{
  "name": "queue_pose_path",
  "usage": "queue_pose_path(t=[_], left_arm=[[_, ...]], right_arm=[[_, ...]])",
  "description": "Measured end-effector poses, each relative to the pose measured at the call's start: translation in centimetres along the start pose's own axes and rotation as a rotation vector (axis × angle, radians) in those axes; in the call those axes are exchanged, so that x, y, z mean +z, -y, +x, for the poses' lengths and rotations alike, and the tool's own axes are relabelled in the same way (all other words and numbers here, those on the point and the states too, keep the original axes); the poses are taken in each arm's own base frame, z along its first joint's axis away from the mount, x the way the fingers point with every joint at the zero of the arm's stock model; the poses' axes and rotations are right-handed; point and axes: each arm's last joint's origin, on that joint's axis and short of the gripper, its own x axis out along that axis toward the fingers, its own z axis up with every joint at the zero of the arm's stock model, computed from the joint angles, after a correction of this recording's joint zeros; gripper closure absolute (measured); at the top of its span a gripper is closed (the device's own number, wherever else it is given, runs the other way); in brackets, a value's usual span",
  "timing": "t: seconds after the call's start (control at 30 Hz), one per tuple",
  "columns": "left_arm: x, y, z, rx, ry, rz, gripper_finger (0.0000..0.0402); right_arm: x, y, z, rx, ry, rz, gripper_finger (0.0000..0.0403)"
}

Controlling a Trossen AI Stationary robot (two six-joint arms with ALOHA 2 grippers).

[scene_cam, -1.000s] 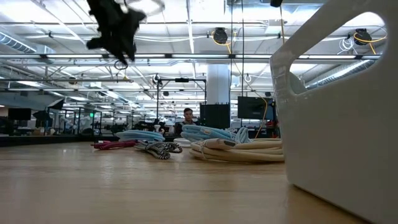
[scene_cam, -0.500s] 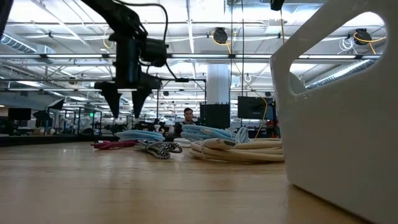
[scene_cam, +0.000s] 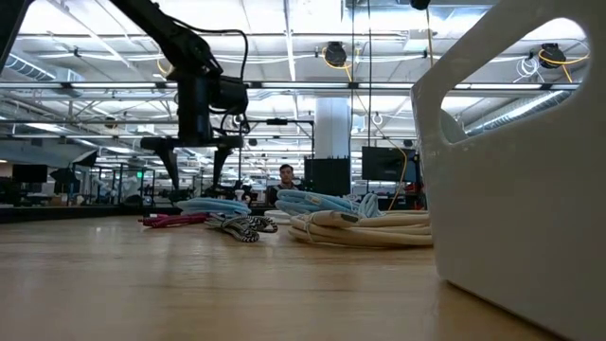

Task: Pick & Place USB Port
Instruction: Put the top left HDMI cable into the blue bin

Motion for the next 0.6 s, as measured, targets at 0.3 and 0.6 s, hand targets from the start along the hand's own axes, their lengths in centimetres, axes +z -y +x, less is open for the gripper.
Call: queue_pose_path(t=[0.3,0.6], left_arm=[[-1.2,-0.3,1.0,0.049,0.021,-0.098,0.0057],[-3.4,-1.4,4.8,0.019,0.012,-0.139,0.0057]], right_arm=[[-0.3,-0.1,0.0,0.058,-0.073,0.044,0.0279],[-0.3,-0.1,0.0,0.058,-0.076,0.042,0.0281]])
